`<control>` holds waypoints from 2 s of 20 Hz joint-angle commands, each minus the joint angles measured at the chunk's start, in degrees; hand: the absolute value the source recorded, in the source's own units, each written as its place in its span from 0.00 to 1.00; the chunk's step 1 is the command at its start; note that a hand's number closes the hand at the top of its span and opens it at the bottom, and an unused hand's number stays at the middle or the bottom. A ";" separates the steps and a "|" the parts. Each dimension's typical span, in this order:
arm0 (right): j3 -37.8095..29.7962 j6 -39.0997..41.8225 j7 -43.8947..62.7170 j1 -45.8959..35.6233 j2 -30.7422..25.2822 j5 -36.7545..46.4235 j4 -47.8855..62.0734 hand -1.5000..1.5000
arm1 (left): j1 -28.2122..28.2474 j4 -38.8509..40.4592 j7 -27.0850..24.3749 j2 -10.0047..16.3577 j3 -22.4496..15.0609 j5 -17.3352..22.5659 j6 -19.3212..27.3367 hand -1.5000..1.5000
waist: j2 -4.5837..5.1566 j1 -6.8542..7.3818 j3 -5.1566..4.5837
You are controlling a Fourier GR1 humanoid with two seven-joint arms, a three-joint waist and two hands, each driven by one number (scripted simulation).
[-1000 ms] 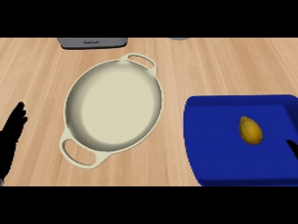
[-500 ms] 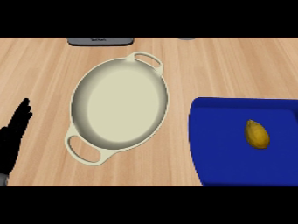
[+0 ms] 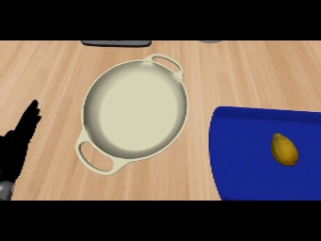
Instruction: Pick the lemon from the tray and place it in the pot
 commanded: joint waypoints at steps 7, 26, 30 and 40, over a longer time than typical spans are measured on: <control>8.63 20.57 17.61 -19.76 4.62 -4.48 7.27 0.00 | 0.00 2.60 -1.00 -1.17 2.65 -0.47 -2.57 0.50 | -0.19 -0.38 0.10; 6.75 30.44 19.55 -29.62 24.31 12.51 26.35 0.00 | 1.96 -0.50 2.33 -8.49 7.70 -8.23 -4.51 0.50 | -0.48 -1.51 0.15; 6.13 31.51 21.15 -29.83 27.16 15.67 27.18 0.00 | 4.97 -4.62 3.48 -6.48 11.03 -7.58 -8.41 0.50 | -0.49 -1.37 0.15; 0.98 33.73 16.67 -27.32 30.36 22.91 29.77 0.00 | -1.51 -0.17 6.60 -11.00 13.16 -13.24 -11.51 0.50 | -0.49 -1.85 0.14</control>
